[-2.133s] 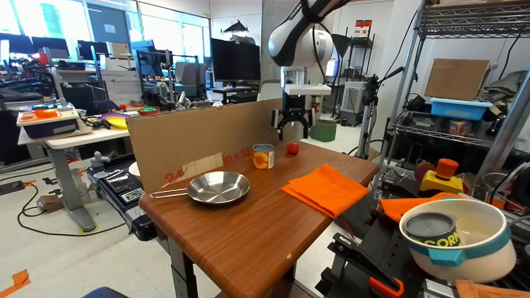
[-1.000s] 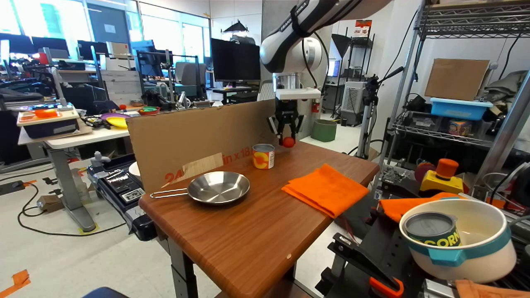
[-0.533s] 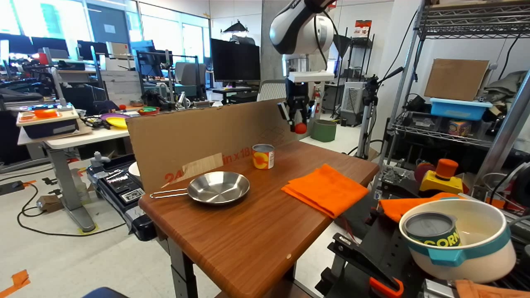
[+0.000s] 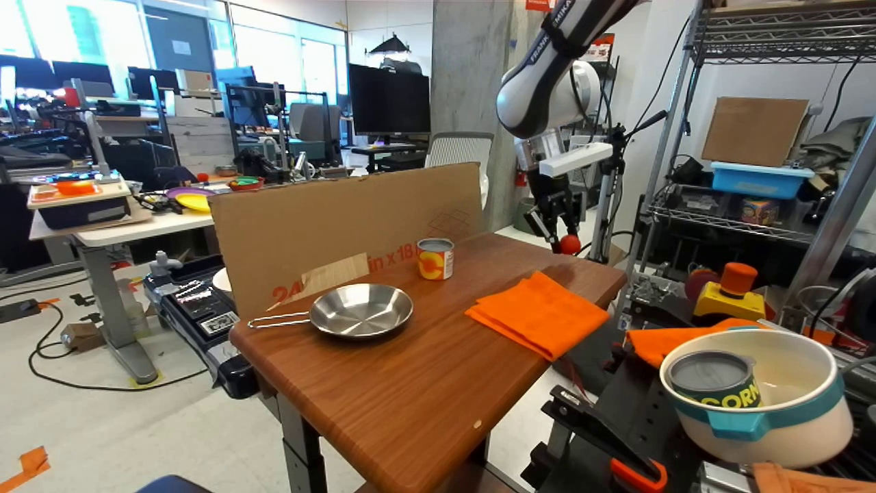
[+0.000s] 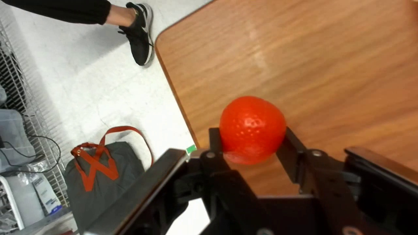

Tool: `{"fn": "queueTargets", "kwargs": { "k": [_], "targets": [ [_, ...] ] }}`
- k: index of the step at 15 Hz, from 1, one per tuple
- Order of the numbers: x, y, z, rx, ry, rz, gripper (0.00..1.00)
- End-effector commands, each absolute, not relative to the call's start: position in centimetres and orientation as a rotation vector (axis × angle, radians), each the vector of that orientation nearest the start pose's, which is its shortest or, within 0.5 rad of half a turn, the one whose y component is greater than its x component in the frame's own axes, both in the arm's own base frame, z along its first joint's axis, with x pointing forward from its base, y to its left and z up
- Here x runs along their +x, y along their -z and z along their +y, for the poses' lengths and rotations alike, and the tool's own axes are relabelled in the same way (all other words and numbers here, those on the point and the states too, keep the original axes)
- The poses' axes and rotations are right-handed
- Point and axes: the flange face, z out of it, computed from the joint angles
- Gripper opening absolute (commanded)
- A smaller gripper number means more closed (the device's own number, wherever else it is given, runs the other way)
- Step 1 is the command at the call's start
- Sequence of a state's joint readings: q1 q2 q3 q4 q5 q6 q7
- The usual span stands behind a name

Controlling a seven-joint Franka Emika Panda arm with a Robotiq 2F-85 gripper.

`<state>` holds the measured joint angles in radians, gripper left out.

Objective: Move the orange ball to the right

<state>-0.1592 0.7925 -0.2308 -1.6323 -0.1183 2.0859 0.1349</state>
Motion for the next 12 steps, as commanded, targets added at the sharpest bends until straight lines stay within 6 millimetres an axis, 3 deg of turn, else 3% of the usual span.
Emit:
{"fn": "queueTargets", "kwargs": {
  "k": [1, 6, 7, 9, 12],
  "targets": [
    [55.8, -13.3, -23.9, -3.263, -0.666, 0.591, 0.21],
    [53.6, -12.5, -23.5, -3.284, -0.642, 0.515, 0.21],
    [53.5, -12.5, -23.5, -3.297, -0.619, 0.487, 0.71],
    [53.5, -13.3, -23.2, -3.318, -0.57, 0.44, 0.77],
    [53.7, -15.9, -22.2, -3.302, -0.458, 0.391, 0.99]
  ]
}}
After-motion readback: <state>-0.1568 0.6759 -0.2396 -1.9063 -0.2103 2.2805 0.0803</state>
